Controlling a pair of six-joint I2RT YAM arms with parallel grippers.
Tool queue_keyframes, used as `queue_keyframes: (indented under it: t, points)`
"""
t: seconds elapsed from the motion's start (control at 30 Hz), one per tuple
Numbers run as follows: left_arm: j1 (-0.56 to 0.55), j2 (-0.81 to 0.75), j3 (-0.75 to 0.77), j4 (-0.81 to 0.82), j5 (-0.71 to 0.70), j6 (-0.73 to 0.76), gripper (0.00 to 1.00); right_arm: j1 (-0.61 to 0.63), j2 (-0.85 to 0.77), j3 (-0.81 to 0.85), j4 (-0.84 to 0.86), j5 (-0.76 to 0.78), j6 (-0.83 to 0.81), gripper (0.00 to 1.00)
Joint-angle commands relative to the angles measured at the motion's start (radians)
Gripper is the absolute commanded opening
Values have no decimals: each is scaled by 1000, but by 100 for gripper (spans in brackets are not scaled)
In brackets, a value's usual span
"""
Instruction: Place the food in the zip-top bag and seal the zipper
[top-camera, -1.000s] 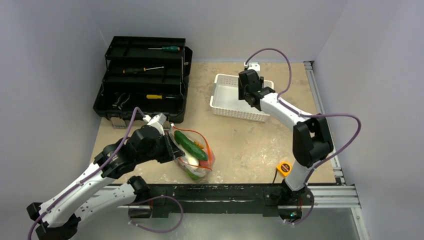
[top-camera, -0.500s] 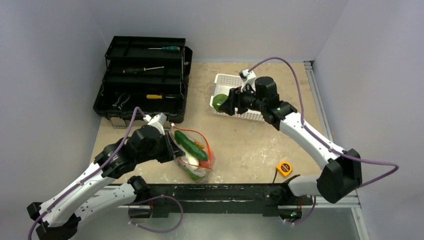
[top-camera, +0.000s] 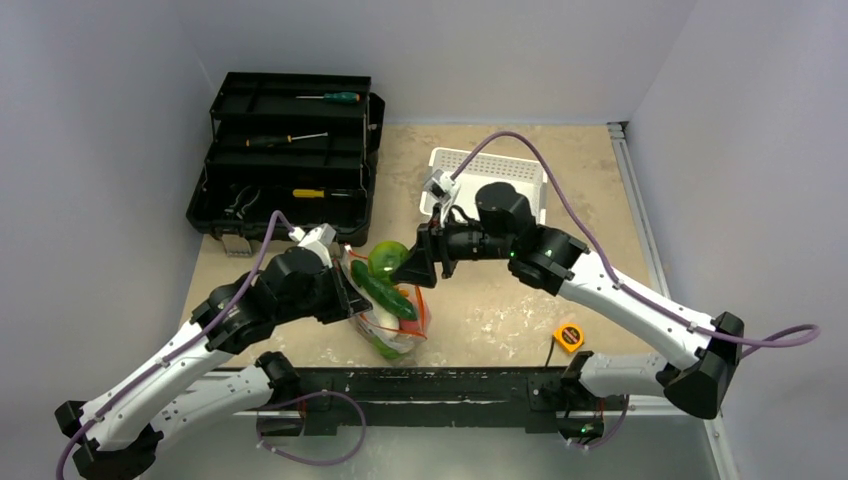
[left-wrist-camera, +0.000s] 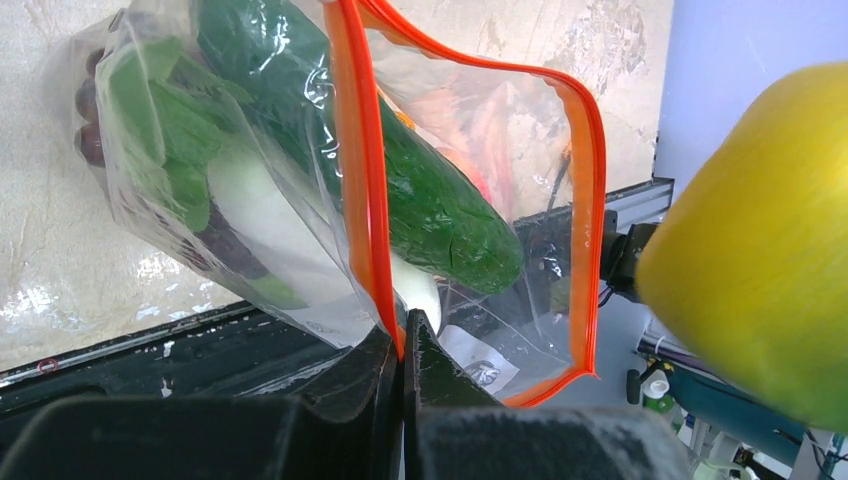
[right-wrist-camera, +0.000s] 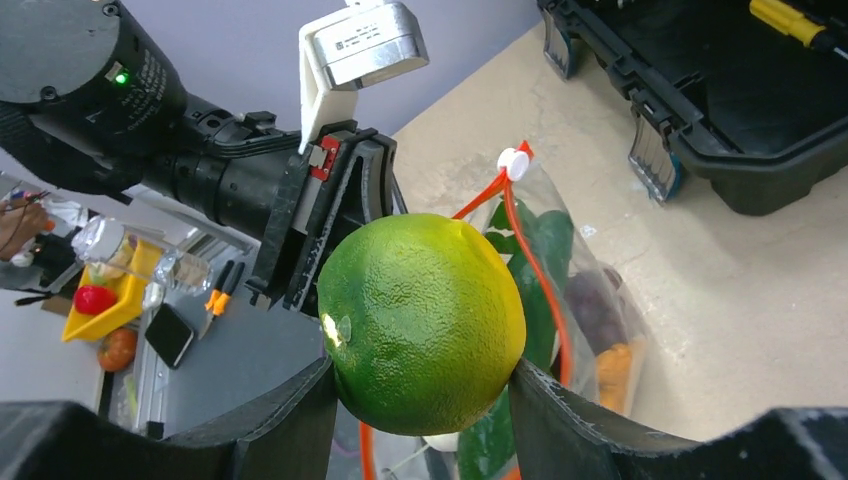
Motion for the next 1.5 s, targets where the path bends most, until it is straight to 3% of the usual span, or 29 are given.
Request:
queue_keyframes:
  t: [0.0, 0.47, 0.6, 0.67, 0.83, 0.97, 1.3, 1.47]
  points:
    - [-3, -8, 49, 33, 0, 15, 0, 90, 41, 77, -119, 176, 42, 0]
    - [-4, -21, 52, 22, -6, 10, 0, 322, 254, 162, -327, 620, 46, 0]
    - [-3, -19, 51, 21, -4, 9, 0, 365, 325, 184, -325, 637, 52, 0]
    - [-3, -23, 50, 15, -3, 9, 0, 365, 326, 184, -307, 614, 54, 9]
    - [-4, -42, 43, 4, -15, 7, 0, 366, 267, 187, -265, 599, 40, 41]
    - [-4, -44, 46, 4, -16, 7, 0, 365, 226, 217, -272, 564, 18, 57]
    - [-4, -54, 46, -4, -18, 6, 0, 365, 156, 284, -319, 562, -41, 73]
    - [-4, -57, 46, -6, -19, 4, 0, 358, 149, 337, -395, 744, -41, 76]
